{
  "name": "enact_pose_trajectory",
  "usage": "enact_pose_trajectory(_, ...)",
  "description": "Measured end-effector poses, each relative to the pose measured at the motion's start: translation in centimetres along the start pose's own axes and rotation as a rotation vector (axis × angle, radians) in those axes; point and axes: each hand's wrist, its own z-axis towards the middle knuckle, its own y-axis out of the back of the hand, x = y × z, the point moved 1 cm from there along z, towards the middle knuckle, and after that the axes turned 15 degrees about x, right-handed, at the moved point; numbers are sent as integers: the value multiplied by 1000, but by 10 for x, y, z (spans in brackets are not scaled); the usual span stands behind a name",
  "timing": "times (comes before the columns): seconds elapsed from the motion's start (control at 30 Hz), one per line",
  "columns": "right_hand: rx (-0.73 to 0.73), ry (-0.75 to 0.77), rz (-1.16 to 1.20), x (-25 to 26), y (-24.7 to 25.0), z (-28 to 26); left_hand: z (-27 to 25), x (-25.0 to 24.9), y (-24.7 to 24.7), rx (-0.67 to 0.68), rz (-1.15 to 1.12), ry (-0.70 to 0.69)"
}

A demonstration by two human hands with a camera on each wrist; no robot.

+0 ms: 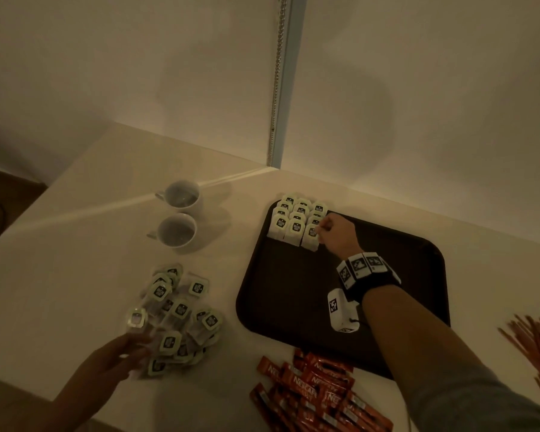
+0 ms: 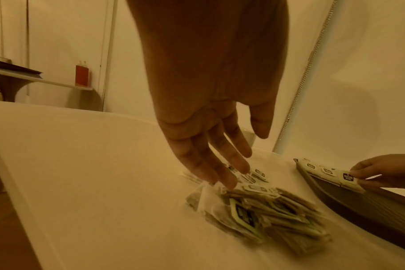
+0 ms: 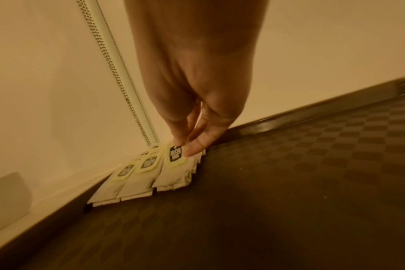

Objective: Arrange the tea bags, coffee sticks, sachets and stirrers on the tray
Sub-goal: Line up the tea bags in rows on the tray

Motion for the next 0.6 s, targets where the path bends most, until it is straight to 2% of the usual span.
enact_pose_trajectory(0.13, -9, -26, 7, 1, 3, 0, -2, 2, 1, -13, -28, 1)
enact_pose_trajectory(0.2, -58, -17, -44, 8, 2, -4, -4, 5, 1, -14, -13, -2)
enact_pose_trajectory(0.27, -96, 62, -117, 25, -8, -15, -6, 10, 2, -11, -3, 3)
enact_pose_trajectory(0.3, -63, 129, -127, 37, -17, -24, -8, 13, 3, -13, 0, 5)
enact_pose_trajectory(0.4, 254, 327, -188, 74, -66, -51, -12, 22, 2, 1, 30, 9)
enact_pose_trajectory(0.5, 572, 393, -310, 98, -129, -64, -19, 32, 0, 20, 5, 5)
enact_pose_trajectory(0.6, 633, 347, -469, 111, -182, -66, -30, 40, -2, 23, -8, 3)
